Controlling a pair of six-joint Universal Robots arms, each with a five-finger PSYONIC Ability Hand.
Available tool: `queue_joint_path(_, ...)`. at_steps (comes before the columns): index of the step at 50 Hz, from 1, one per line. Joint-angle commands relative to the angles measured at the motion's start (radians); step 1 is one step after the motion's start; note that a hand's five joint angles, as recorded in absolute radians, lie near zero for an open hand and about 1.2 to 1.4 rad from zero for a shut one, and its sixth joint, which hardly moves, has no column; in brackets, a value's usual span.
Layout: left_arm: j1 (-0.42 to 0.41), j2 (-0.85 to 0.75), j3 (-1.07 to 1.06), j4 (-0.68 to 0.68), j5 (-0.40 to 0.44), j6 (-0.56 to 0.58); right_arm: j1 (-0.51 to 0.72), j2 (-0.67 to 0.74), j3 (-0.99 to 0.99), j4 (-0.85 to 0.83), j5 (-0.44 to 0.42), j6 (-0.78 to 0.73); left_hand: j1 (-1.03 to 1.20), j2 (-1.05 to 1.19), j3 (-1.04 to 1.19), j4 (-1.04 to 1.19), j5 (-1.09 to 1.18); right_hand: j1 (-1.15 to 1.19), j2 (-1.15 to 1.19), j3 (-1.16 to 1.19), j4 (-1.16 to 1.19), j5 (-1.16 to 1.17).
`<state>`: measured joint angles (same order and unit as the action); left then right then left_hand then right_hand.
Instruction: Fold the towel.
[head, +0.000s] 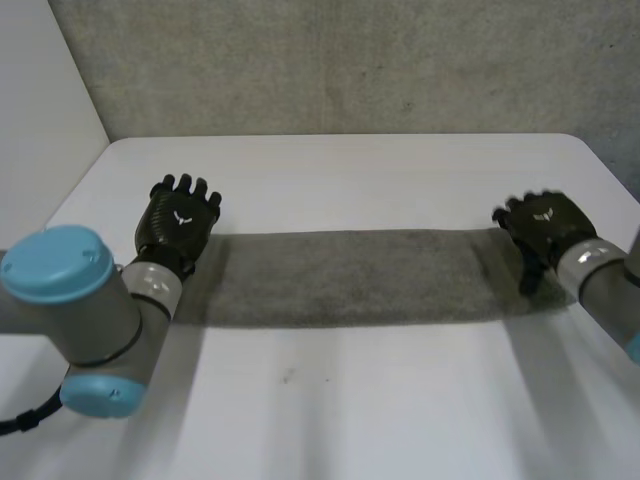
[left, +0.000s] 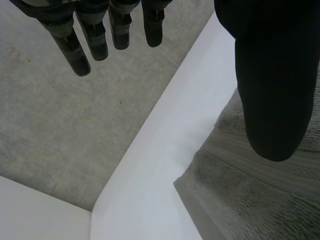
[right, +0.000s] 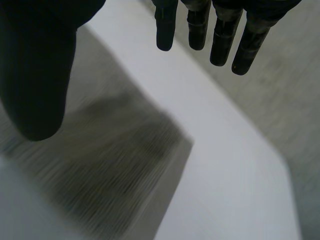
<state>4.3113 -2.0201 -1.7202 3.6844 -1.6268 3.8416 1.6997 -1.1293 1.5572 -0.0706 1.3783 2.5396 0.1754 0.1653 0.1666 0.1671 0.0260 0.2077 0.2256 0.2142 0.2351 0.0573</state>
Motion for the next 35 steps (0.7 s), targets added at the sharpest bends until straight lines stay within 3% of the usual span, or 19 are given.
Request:
queue_joint_path(1,0.001,0.017,-0.101,0.146,0.002,0.003,-0.080,0.017,0.052,0.075,-0.037,-0.010,-0.001,0.009,0.008,0.007,-0.026,0.123,0.106,0.117,0.096,0.099)
queue_joint_path(7,0.002,0.004,-0.101,0.154,0.002,0.004,-0.103,0.069,0.073,-0.003,-0.071,-0.018,-0.001,0.009,0.008,0.007,-0.026,0.370,0.353,0.364,0.343,0.346)
queue_joint_path(9,0.002,0.004,-0.101,0.154,0.002,0.004,-0.115,0.091,0.080,-0.061,-0.074,-0.019,-0.001,0.009,0.008,0.007,-0.026,0.666,0.648,0.659,0.638,0.641)
queue_joint_path(10,0.002,0.004,-0.101,0.154,0.002,0.004,-0.115,0.091,0.080,-0.061,-0.074,-0.019,-0.001,0.009,0.008,0.007,-0.026,0.667,0.649,0.661,0.640,0.643)
queue_joint_path(12,0.002,0.004,-0.101,0.154,0.002,0.003,-0.135,0.117,0.075,-0.125,-0.070,-0.028,-0.001,0.009,0.008,0.007,-0.026,1.186,1.168,1.179,1.158,1.162)
queue_joint_path(18,0.002,0.011,-0.102,0.154,-0.001,0.001,-0.181,0.114,0.061,-0.170,-0.007,-0.114,-0.001,0.009,0.008,0.007,-0.026,1.189,1.171,1.182,1.161,1.164)
queue_joint_path(23,0.002,0.023,-0.110,0.149,-0.004,-0.002,-0.270,0.027,0.061,-0.259,0.177,-0.355,-0.001,0.009,0.008,0.007,-0.026,1.189,1.171,1.182,1.161,1.164)
queue_joint_path(29,-0.002,0.024,-0.110,0.146,-0.004,-0.043,-0.275,0.009,0.064,-0.304,0.196,-0.415,-0.001,0.009,0.008,0.007,-0.026,1.189,1.171,1.182,1.161,1.164)
queue_joint_path(35,0.007,0.084,-0.107,0.129,-0.004,-0.217,-0.141,-0.047,0.083,-0.330,0.150,-0.335,-0.001,0.009,0.008,0.007,-0.026,1.189,1.171,1.182,1.161,1.164)
